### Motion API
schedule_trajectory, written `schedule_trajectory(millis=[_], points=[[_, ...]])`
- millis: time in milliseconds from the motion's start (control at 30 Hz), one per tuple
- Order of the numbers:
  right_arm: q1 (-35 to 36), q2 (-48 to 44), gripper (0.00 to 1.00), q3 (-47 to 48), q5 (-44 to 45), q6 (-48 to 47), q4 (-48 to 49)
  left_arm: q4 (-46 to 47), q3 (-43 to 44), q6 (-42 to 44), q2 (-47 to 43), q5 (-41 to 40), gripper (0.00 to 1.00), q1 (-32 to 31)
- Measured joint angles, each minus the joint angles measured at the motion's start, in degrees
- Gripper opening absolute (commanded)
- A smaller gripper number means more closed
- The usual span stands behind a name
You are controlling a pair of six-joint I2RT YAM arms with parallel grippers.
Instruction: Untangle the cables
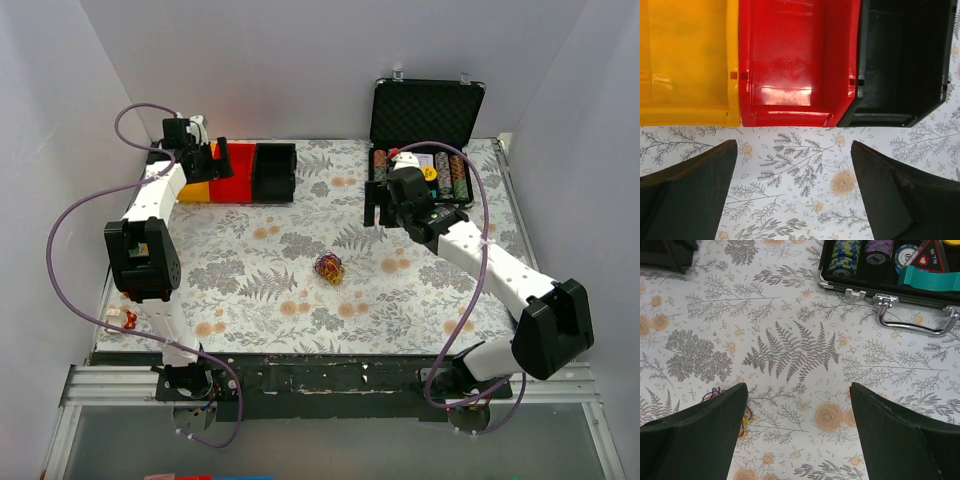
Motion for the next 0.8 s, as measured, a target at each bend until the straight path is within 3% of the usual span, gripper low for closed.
schedule_trajectory(millis=[200,633,800], points=[[1.0,-2.9,0.92,-4.6,0.3,-0.8,1.9,0.4,2.6,-0.9,3.6,-2.1,0.98,0.0],[1.8,-5.9,0.92,-8.8,-1.2,-0.8,5.7,-0.5,17.5,-2.4,14.6,-7.3,0.98,0.0],[2.1,-7.0,0.92,-10.2,-2.5,-0.8,7.7,-0.7,18.1,-2.6,17.0,-8.4,0.97,0.0]])
